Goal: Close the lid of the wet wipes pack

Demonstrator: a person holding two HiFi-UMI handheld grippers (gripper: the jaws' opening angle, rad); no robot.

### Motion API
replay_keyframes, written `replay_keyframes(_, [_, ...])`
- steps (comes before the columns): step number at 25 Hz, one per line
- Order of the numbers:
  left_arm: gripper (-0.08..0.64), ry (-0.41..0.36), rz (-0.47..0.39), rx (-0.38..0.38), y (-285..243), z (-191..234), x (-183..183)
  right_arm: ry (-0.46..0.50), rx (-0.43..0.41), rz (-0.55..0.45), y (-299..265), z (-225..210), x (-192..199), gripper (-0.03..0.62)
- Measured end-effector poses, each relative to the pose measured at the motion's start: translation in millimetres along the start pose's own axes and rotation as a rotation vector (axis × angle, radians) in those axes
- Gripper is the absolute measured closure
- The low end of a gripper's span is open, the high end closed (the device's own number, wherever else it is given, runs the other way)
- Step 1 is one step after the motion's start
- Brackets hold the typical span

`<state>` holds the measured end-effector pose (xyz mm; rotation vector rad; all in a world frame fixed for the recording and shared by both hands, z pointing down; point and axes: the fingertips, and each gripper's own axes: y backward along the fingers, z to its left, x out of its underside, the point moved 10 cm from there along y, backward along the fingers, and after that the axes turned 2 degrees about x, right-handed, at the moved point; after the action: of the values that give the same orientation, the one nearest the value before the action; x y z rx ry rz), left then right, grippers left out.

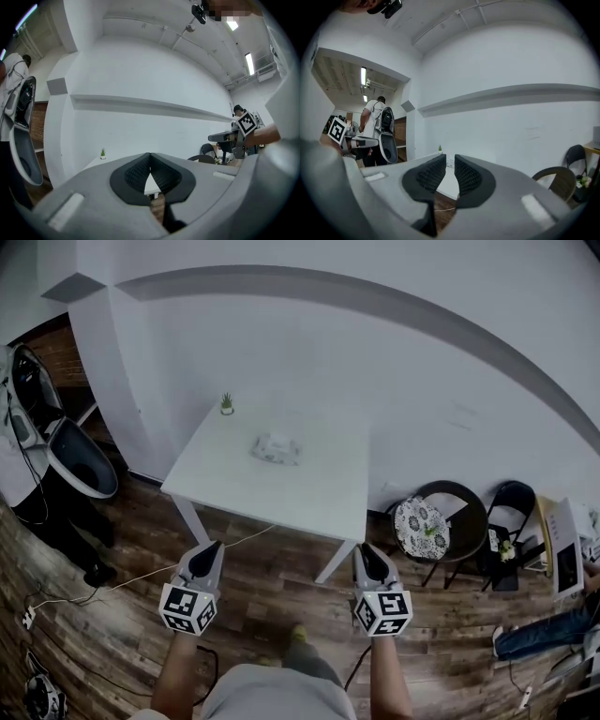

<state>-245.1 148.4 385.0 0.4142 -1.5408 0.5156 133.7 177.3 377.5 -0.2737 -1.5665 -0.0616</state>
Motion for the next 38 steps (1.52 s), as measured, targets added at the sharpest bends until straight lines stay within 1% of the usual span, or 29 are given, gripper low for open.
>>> replay_keyframes(7, [0.554, 0.0, 0.017, -0.005, -39, 32, 10, -0.003, -0.027, 0.006, -63, -3, 5, 0.532])
replay_keyframes(12, [0.554, 0.003, 0.029, -0.02, -85, 53, 13, -0.006, -0.052, 0.017, -118, -20, 3, 0.532])
replay_keyframes(16, [0.554, 0.013, 0.041, -0.027, -138, 70, 14, -0.002, -0.069, 0.038, -172, -44, 1, 0.532])
replay_keyframes(22, [0.554, 0.026, 0.063, -0.057, -231, 100, 13, -0.002, -0.104, 0.071, -270, -92, -5, 0.532])
replay_keyframes(27, [0.554, 0.021, 0.077, -0.069, -285, 117, 6, 0.007, -0.146, 0.083, -334, -113, -14, 0.532])
replay_keyframes(30, [0.554, 0.026, 0.097, -0.082, -304, 127, 6, 0.007, -0.171, 0.096, -360, -118, -16, 0.532])
replay_keyframes(34, [0.554, 0.025, 0.099, -0.084, -326, 145, 2, 0.0, -0.174, 0.106, -385, -120, -18, 0.532])
replay_keyframes(38, [0.554, 0.032, 0.1, -0.065, -347, 164, 3, 0.006, -0.17, 0.121, -405, -116, -17, 0.532])
